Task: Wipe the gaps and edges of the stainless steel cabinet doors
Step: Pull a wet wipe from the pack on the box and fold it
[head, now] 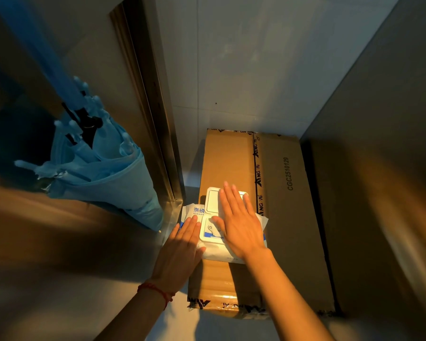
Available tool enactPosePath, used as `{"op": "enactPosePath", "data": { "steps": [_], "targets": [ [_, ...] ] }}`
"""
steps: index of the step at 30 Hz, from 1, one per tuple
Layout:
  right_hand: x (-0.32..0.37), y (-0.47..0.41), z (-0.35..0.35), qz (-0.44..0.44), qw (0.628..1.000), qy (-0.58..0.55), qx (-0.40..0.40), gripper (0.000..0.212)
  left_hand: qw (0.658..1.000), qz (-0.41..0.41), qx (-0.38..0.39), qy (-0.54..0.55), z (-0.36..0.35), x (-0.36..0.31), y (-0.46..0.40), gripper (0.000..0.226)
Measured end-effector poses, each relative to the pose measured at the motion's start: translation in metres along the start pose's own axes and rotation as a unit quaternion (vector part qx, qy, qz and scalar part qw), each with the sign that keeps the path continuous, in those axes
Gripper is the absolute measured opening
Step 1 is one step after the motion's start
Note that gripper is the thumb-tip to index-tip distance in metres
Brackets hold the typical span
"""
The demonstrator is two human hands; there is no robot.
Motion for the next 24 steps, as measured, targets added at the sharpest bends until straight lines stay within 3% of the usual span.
{"op": "enactPosePath", "data": {
  "steps": [1, 4, 11, 16, 24],
  "targets": [
    [-0.001, 0.001, -0.005, 0.001, 1.000, -0.003, 0.012, 0.069, 1.000, -0.006, -0.010, 0.009, -0.001, -0.001, 0.001, 0.041],
    [-0.003, 0.004, -0.011, 0.001, 1.000, -0.015, 0.023, 0.069, 0.999, 0.002, 0.020, 0.050, -0.005, 0.002, 0.003, 0.057],
    [-0.003, 0.011, -0.018, -0.014, 0.998, -0.046, 0.041, 0.068, 0.998, 0.019, 0.032, 0.056, -0.015, 0.004, 0.000, 0.055],
    [-0.005, 0.015, -0.023, -0.037, 0.995, -0.075, 0.048, 0.068, 0.996, 0.041, 0.066, 0.046, -0.007, 0.003, -0.011, 0.083],
    [-0.006, 0.016, -0.026, -0.045, 0.994, -0.084, 0.061, 0.066, 0.991, 0.016, 0.132, 0.036, -0.005, 0.003, -0.019, 0.086]
  ]
}}
Point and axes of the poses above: each hand's wrist, its own y-axis away from the middle knuckle, its own z-axis out of the back of the hand, x = y × z, the point moved 5 cm from there along -y, towards the middle knuckle, and after that the axes turned 6 degrees about -z, right-handed, at the moved point
